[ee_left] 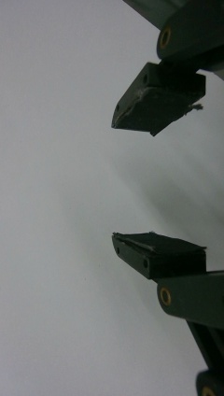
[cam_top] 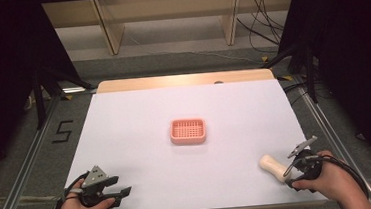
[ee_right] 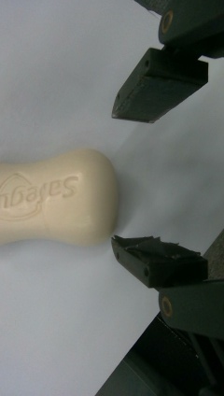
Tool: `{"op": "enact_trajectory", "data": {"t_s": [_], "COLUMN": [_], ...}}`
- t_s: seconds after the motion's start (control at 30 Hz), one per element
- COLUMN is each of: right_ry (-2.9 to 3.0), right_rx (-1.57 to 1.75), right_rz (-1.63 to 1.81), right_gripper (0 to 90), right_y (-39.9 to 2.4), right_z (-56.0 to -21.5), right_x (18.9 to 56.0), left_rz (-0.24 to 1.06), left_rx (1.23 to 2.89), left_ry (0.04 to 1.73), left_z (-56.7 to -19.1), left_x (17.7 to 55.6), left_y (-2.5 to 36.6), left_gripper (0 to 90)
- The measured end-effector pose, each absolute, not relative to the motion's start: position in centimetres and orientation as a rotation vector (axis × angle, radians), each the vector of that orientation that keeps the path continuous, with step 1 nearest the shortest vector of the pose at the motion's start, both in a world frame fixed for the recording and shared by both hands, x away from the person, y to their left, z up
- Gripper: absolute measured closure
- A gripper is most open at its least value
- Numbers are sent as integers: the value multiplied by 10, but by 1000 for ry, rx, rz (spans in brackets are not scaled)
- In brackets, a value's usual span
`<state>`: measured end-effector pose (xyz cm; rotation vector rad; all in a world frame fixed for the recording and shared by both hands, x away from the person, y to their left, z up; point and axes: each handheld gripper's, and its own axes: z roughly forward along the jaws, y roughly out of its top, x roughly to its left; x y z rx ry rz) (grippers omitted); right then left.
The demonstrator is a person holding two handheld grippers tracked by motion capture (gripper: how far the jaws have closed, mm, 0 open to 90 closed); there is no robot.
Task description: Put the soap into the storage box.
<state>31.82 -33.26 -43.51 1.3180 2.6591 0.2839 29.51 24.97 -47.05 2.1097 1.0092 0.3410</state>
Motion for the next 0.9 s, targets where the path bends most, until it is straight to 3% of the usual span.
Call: {"op": "enact_trajectory", "data": {"t_s": [0.9], "right_ry": [2773], "right_rx": [1106], "right_rz": [114], "right_gripper": [321], "right_y": [-307], "right_z": [-419], "right_x": [347], "left_rz": [341], "left_rx": [2115], "left_ry": [999], "left_z": [-471], "left_x": [294], "left_y": [249], "left_gripper": [371]}}
